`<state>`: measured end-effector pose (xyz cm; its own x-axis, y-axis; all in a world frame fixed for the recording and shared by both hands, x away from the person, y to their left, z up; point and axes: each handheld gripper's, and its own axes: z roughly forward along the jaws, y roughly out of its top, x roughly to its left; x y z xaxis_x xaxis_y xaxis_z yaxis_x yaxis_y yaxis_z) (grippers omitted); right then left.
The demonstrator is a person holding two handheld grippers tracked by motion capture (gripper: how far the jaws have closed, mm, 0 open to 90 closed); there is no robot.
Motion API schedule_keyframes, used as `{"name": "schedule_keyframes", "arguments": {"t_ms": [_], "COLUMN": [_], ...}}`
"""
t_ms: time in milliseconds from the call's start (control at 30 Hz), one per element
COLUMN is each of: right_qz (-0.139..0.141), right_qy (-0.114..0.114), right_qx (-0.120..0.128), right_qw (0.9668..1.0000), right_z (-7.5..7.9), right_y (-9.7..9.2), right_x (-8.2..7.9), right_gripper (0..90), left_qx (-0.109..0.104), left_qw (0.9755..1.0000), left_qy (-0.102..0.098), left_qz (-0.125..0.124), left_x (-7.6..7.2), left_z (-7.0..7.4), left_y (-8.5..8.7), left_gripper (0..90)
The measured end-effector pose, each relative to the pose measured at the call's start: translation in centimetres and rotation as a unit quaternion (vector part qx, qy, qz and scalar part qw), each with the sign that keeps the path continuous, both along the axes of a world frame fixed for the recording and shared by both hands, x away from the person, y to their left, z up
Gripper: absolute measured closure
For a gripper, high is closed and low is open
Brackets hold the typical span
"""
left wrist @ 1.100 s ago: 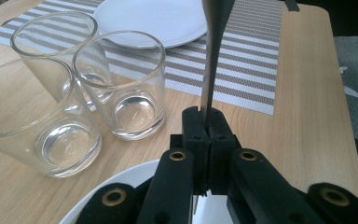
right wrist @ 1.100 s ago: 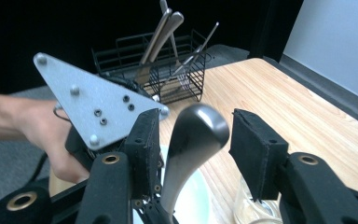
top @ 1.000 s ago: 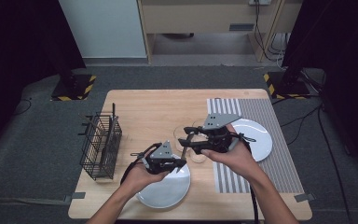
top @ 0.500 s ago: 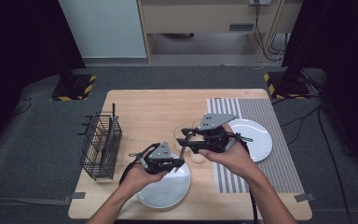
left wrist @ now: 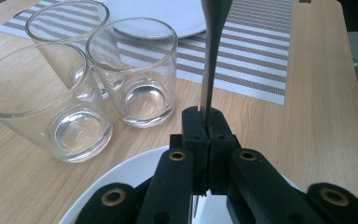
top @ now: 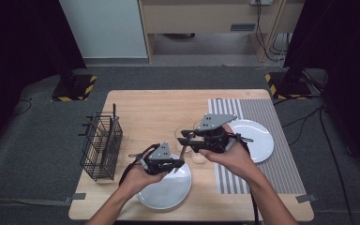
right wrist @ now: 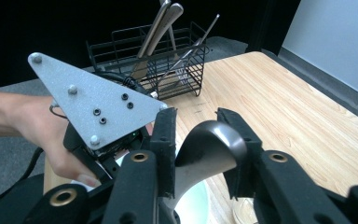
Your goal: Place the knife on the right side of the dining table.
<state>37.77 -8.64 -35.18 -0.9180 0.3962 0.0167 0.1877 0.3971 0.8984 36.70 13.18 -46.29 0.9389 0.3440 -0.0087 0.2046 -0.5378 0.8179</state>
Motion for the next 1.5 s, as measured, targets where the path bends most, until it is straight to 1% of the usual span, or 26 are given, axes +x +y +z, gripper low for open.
{"name": "schedule_keyframes", "arguments": {"t_ms": [167,367,967,1200,1500], "right_qz": [-0.001,-0.001,-0.009,-0.010,-0.011], "right_qy": [0.000,0.005,0.022,0.027,0.036], "right_qx": [-0.002,0.006,0.020,0.026,0.031], "right_qw": [1.0000,1.0000,0.9995,0.9993,0.9988], "right_z": [0.0,-0.3,-1.4,-1.8,-2.5], "right_y": [-0.1,-0.6,-2.7,-3.1,-3.7], "right_x": [0.0,0.0,0.1,0.1,0.1], "right_gripper": [71.0,70.8,69.5,69.3,68.6], "left_qx": [0.002,0.004,0.006,0.007,0.015], "left_qw": [1.0000,1.0000,0.9999,0.9999,0.9998], "left_qy": [-0.001,-0.005,-0.002,-0.003,-0.003], "left_qz": [0.000,-0.001,-0.009,-0.011,-0.013], "left_x": [0.0,0.0,-0.2,-0.2,-0.3], "left_z": [0.0,0.1,0.0,0.0,-0.1], "left_y": [0.2,0.4,0.2,0.3,0.5], "left_gripper": [89.0,89.0,88.9,88.9,88.8]}}
